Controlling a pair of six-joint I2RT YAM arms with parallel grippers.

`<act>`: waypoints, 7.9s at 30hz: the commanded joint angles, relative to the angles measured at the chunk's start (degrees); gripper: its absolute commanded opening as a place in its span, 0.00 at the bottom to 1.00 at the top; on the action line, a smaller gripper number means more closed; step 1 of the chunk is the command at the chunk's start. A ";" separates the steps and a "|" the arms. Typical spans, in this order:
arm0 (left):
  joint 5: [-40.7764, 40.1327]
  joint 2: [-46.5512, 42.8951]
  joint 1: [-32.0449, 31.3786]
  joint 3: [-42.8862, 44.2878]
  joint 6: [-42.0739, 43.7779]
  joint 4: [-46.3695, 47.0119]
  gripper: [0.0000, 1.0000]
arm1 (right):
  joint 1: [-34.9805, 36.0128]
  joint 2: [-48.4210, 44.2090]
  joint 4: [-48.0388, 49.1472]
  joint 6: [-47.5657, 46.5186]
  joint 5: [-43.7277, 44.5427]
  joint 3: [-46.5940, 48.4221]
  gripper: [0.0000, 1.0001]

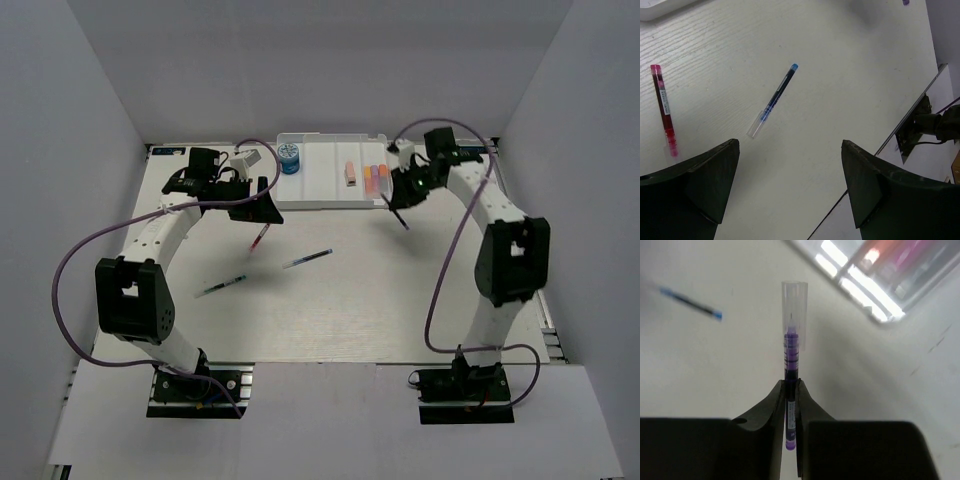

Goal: Sort the stationery into containers
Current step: Pick up the pen from the center of the board, then place the pen in the storage box, then pick up the pen from the center of the board, then place the pen in the storage box, then pick up the pen from the center of the board.

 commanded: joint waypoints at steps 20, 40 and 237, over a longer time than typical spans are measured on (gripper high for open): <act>-0.60 -2.09 0.19 -4.99 -2.28 3.96 0.91 | 13.27 35.94 23.19 43.66 11.75 47.62 0.00; -6.66 -6.14 0.72 -8.34 -3.69 5.37 0.92 | 16.87 45.36 28.90 45.85 23.53 50.26 0.00; -3.34 17.08 -12.99 7.05 -6.72 5.26 0.00 | 11.07 -55.35 12.58 -26.67 -2.56 -34.63 0.53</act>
